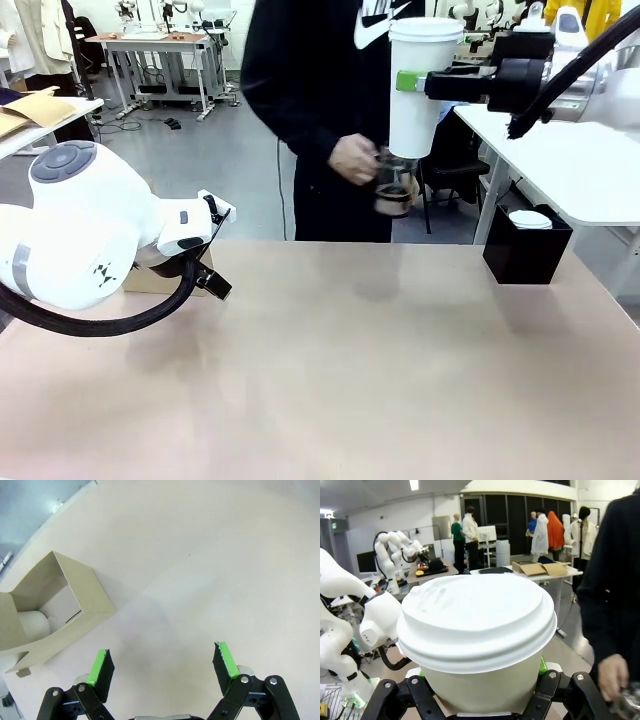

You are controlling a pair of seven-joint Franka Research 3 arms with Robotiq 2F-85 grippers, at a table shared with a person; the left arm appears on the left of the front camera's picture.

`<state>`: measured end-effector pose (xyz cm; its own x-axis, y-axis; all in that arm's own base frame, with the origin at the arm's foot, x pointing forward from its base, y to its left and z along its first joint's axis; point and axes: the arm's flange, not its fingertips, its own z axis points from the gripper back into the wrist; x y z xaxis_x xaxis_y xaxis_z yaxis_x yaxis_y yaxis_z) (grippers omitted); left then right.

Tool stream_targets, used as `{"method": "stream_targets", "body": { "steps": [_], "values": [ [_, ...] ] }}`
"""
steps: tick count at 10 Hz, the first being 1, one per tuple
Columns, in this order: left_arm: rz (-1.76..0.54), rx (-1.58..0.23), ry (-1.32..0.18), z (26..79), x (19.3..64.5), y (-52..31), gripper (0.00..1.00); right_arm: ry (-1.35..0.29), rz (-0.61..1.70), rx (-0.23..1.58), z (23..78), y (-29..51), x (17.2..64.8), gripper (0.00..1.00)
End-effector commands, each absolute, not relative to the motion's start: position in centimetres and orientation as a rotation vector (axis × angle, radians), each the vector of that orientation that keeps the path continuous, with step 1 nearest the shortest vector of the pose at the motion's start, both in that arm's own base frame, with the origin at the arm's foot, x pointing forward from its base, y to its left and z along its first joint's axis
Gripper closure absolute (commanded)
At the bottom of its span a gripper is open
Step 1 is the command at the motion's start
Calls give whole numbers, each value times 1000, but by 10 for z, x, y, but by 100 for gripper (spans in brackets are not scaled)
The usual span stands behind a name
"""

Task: Pour a drink into a cup and package it in a carrier.
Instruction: When a person places the Paper Cup Lid on the 600 ml Paper Cup , lift the 600 ml Paper Cup, then position the Cup Carrier in the center of the table.

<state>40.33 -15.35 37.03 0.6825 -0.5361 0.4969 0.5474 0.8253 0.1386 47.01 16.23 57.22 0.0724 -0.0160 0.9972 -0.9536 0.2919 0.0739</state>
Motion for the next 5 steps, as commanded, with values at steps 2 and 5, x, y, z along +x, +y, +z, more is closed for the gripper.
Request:
{"method": "stream_targets", "body": {
  "steps": [2,5],
  "values": [
    [-605,-24,-550,370,403,-152,0,-1311,951,1018,579,160,466,19],
    [-605,-24,-550,370,403,-152,0,-1311,951,1018,579,160,466,19]
  ]
}}
